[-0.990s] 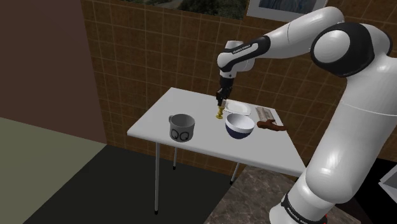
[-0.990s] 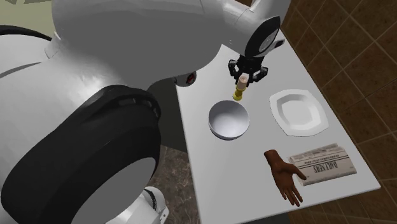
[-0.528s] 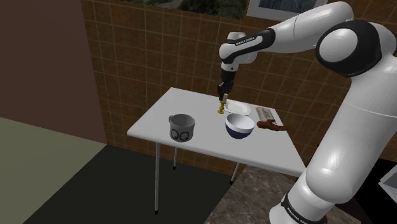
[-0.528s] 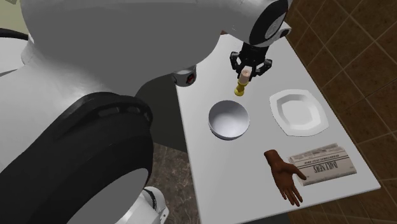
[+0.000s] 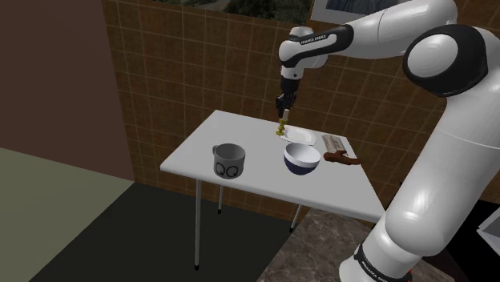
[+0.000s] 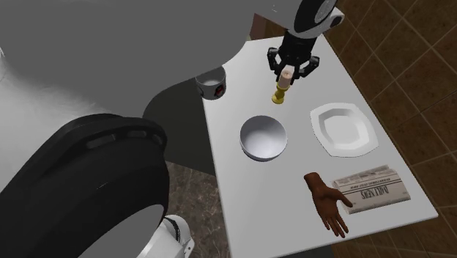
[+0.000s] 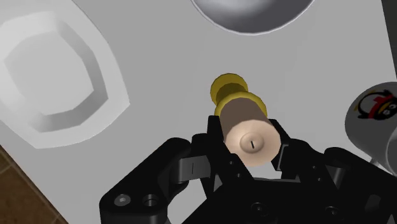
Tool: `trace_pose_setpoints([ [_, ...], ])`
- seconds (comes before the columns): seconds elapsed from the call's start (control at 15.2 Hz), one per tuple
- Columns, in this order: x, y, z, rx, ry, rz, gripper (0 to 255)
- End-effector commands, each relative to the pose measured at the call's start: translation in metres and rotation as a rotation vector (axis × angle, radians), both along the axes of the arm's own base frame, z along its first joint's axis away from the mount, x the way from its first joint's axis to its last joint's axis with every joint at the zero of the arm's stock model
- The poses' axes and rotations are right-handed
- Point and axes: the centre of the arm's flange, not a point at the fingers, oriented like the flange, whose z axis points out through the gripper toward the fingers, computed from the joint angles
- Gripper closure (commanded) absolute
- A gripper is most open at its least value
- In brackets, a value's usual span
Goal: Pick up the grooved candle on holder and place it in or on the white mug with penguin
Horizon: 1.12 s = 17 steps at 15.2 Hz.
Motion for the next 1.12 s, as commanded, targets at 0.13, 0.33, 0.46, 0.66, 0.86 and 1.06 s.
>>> trace_pose_setpoints([
  [0.13, 0.0, 0.0, 0.021, 0.0, 0.001, 0.0, 255],
  [0.33, 0.0, 0.0, 0.036, 0.0, 0.001, 0.0, 255],
  [0.46, 0.0, 0.0, 0.047, 0.0, 0.001, 0.0, 255],
  [0.66, 0.008, 0.025, 0.054, 0.0, 0.001, 0.0, 255],
  [0.86, 0.019, 0.062, 0.06, 0.0, 0.001, 0.0, 255],
  [1.06, 0.031, 0.1, 0.065, 0.0, 0.001, 0.0, 255],
])
